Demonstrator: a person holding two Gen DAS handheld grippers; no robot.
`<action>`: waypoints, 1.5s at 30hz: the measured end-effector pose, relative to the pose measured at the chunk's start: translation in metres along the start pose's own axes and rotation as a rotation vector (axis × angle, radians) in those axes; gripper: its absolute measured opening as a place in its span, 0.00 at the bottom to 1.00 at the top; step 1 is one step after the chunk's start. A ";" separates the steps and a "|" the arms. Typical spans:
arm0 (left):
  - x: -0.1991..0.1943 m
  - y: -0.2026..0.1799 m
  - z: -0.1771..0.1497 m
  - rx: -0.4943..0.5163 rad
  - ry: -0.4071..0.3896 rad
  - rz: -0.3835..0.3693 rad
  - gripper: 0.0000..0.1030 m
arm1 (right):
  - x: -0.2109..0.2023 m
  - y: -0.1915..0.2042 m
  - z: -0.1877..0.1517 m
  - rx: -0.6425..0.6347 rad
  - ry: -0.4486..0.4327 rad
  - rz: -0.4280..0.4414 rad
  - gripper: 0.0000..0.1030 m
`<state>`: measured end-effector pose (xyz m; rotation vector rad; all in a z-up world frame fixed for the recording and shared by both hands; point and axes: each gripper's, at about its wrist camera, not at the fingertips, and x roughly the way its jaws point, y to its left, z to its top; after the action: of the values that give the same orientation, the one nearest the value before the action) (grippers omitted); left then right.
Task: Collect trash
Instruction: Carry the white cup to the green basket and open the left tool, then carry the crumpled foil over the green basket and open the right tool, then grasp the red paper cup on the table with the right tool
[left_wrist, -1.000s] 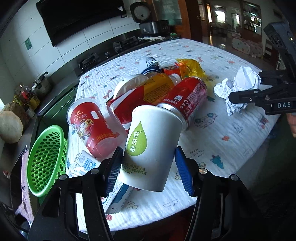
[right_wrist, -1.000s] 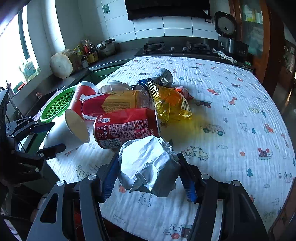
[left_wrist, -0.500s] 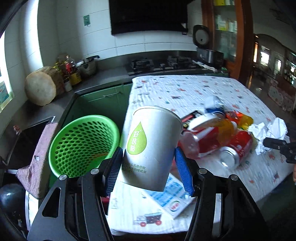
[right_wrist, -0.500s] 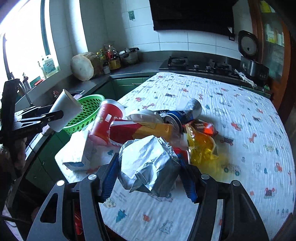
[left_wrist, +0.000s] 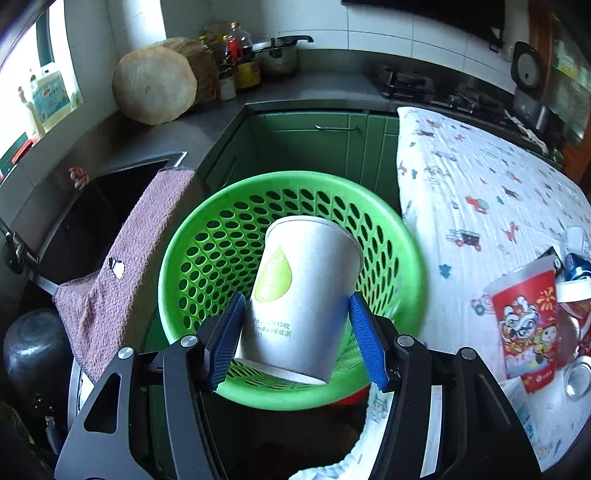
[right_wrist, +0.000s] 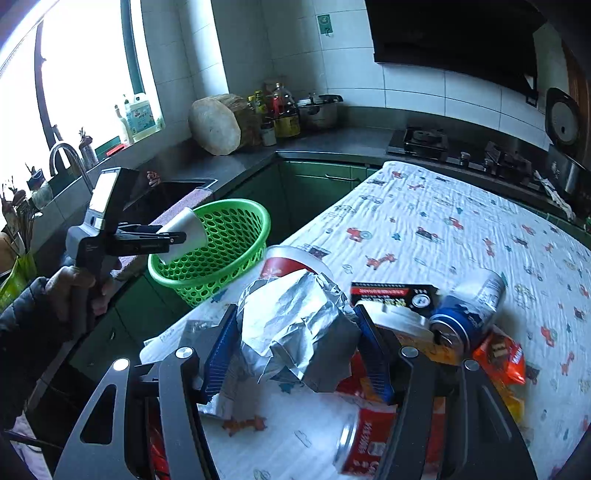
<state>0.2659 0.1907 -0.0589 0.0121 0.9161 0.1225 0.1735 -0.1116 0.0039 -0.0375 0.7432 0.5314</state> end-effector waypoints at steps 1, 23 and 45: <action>0.006 0.006 -0.002 -0.018 0.014 -0.005 0.56 | 0.006 0.005 0.005 -0.009 0.002 0.008 0.58; -0.014 0.096 -0.018 -0.206 -0.051 -0.011 0.74 | 0.186 0.122 0.106 -0.188 0.178 0.164 0.58; -0.020 0.110 -0.040 -0.276 -0.031 -0.014 0.74 | 0.197 0.131 0.107 -0.253 0.175 0.193 0.80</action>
<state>0.2113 0.2963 -0.0607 -0.2483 0.8619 0.2340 0.2995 0.1133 -0.0260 -0.2519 0.8514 0.8117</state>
